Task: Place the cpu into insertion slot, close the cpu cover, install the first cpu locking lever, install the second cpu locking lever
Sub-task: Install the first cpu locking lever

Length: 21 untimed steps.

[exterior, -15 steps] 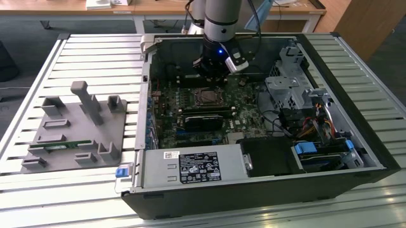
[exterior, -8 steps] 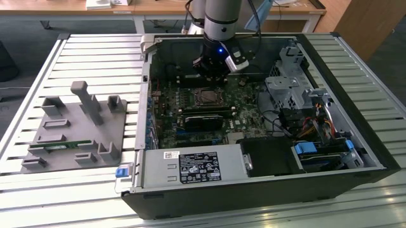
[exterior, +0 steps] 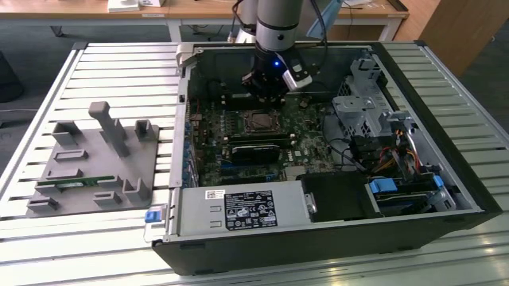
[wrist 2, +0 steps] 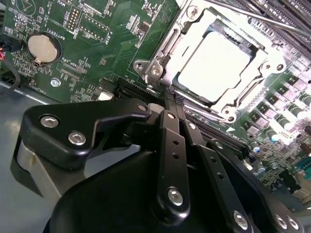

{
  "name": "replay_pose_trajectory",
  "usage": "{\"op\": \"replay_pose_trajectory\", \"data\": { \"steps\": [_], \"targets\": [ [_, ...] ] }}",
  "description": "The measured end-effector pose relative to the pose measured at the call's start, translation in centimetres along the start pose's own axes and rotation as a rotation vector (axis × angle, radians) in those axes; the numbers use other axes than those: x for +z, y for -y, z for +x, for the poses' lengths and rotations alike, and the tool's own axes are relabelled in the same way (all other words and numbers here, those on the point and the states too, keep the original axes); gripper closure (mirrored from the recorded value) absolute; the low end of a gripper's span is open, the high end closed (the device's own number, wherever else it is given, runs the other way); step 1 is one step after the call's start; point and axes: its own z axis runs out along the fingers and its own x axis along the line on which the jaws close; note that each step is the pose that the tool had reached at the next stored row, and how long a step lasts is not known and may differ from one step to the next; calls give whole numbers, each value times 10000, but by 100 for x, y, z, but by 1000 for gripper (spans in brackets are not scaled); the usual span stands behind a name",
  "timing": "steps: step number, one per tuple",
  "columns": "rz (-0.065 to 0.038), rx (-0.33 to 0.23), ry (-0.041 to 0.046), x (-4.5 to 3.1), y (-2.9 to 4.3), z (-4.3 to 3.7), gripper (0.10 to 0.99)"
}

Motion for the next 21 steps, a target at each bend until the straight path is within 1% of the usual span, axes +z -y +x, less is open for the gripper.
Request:
{"op": "replay_pose_trajectory", "data": {
  "steps": [4,8,9,15,18,21],
  "targets": [
    [168,1,-2,17,1,0,980],
    [307,3,-3,37,1,0,980],
    [329,2,-4,42,1,0,980],
    [328,5,-9,62,3,-4,980],
    [318,3,-2,49,0,-6,980],
    [306,1,7,16,-4,-8,980]
  ]
}}
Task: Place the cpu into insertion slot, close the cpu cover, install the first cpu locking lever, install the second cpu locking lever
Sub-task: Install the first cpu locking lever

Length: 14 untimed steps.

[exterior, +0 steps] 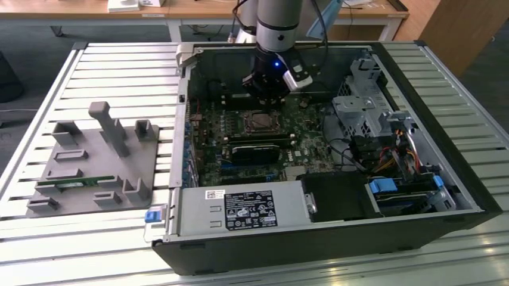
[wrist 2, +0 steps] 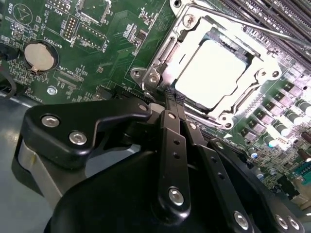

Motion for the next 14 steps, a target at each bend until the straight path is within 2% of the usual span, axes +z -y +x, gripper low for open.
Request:
{"op": "replay_pose_trajectory", "data": {
  "steps": [6,14],
  "targets": [
    [12,1,-11,-96,4,3,980],
    [13,1,-14,-99,39,-1,980]
  ]
}}
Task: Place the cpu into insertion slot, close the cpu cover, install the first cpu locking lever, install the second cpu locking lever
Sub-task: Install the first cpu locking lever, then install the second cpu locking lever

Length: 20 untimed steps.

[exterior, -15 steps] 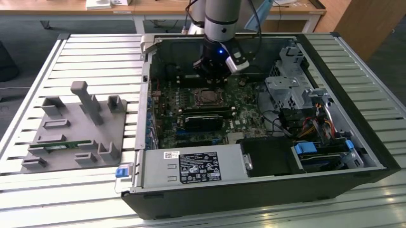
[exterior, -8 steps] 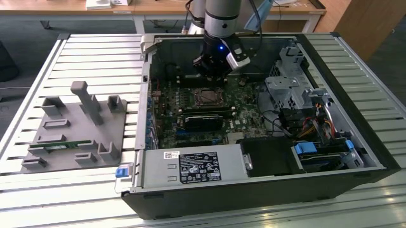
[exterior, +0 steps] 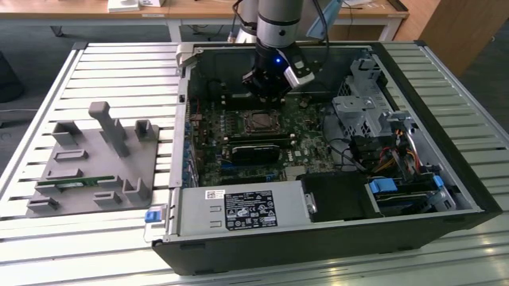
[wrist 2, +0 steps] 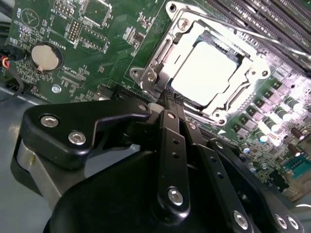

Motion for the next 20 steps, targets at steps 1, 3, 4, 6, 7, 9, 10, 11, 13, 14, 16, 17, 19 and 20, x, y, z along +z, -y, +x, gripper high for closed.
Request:
{"op": "replay_pose_trajectory", "data": {
  "steps": [1,3,4,6,7,9,10,11,13,14,16,17,19,20],
  "targets": [
    [-7,0,0,0,8,-1,980],
    [-11,0,0,0,18,-1,980],
    [-12,1,1,0,22,-2,980],
    [-15,0,1,0,30,-8,980],
    [-16,0,1,1,33,-10,980],
    [-18,0,1,1,40,-12,980],
    [-18,0,1,1,44,-12,980],
    [-18,0,1,1,48,-12,980],
    [-18,0,1,1,55,-13,980],
    [-17,0,0,1,60,-13,980],
    [-17,0,0,1,69,-13,980],
    [-18,0,1,1,73,-13,980],
    [-18,0,1,1,80,-13,980],
    [-19,1,1,1,82,-13,980]
  ]
}}
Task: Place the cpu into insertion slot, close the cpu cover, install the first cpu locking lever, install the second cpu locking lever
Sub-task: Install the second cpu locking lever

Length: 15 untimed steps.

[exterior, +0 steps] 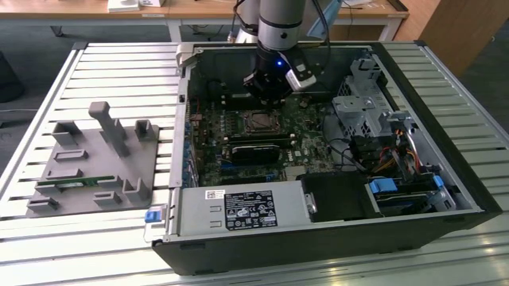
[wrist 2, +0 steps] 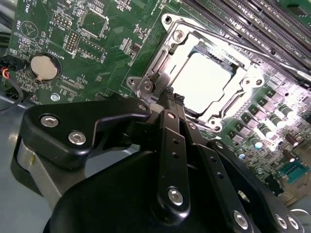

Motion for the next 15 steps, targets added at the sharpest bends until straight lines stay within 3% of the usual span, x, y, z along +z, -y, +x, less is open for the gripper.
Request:
{"op": "replay_pose_trajectory", "data": {
  "steps": [9,15],
  "targets": [
    [3,1,-2,-17,33,0,980],
    [1,-1,0,-187,35,2,980]
  ]
}}
